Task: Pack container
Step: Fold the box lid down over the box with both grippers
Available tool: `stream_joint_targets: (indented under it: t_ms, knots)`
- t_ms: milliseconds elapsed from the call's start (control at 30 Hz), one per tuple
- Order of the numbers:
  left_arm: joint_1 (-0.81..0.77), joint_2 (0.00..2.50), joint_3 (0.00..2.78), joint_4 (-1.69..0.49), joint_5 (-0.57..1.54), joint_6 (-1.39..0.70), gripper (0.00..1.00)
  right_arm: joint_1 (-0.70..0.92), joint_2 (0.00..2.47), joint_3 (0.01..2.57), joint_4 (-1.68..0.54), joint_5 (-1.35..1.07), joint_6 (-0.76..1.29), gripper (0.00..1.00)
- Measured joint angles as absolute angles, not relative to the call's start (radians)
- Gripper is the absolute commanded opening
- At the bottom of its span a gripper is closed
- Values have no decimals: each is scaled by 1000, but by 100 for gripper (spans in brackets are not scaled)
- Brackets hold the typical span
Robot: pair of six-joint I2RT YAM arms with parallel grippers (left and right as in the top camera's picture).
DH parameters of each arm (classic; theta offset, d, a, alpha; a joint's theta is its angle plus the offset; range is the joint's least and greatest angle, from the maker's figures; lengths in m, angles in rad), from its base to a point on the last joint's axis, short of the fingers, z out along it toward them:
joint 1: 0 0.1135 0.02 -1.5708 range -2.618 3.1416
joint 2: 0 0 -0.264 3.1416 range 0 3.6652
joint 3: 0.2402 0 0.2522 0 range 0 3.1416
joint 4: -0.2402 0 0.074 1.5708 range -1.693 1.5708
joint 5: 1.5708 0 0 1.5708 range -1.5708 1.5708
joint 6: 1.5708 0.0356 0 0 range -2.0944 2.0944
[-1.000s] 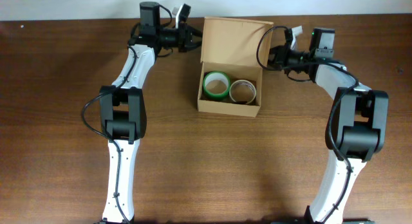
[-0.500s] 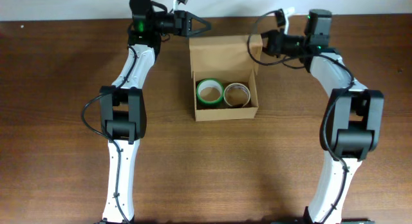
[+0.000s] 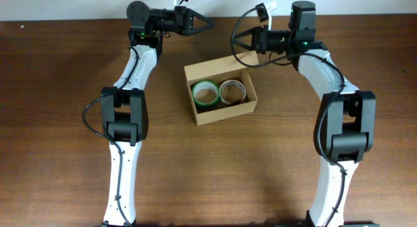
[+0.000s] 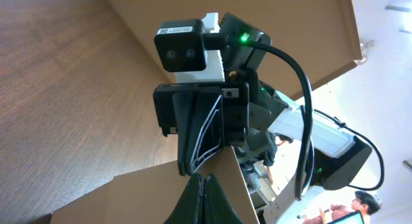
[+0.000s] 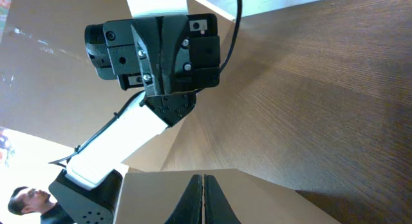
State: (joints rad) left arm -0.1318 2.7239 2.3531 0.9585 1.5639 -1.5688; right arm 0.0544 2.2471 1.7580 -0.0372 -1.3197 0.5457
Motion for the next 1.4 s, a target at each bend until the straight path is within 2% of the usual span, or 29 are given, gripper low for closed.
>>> stream_joint_targets:
  t_ms: [300,600,767,933,1100,1200,1400]
  knots:
    - [-130,2724,2353,962,1564,-1590,2,59,2223,1761,-75,-1240,631,4]
    - [-116,2724,2353,962,1564,-1590,1,103,2222,1764,-216,-1137,682,4]
    - [-109,2724,2353,962,1564,-1586,2,121,2217,1765,-265,-1114,667,4]
    - [-106,2724,2353,962,1564,-1578,2,137,2159,1765,-393,-1069,561,4]
    - [-103,2724,2353,962,1563,-1574,1,146,2035,1783,-618,-911,403,4]
    - [-104,2725,2379,958,1557,-1576,2,151,1969,1839,-777,-718,312,4]
    - [-105,2725,2544,912,1553,-1576,2,171,1910,1958,-937,-399,233,4]
